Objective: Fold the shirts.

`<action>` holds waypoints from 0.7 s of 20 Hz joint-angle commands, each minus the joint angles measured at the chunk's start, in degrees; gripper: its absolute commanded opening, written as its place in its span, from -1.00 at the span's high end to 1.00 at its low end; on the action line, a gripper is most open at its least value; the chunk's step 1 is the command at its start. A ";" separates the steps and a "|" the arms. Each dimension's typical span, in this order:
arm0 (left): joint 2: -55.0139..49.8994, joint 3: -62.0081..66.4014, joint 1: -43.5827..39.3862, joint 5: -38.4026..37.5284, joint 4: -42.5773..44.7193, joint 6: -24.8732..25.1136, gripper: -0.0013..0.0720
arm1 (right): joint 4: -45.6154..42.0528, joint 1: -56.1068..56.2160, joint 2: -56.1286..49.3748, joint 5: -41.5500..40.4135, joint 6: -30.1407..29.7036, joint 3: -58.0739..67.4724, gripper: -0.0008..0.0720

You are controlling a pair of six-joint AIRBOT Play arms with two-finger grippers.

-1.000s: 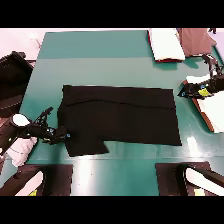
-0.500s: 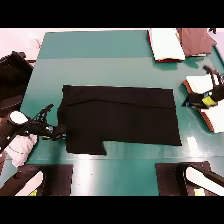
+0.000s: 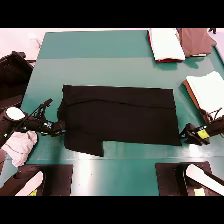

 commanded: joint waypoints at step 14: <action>18.82 0.68 0.02 -17.22 5.27 -5.75 0.90 | -1.33 13.38 12.81 2.49 -1.44 2.10 0.92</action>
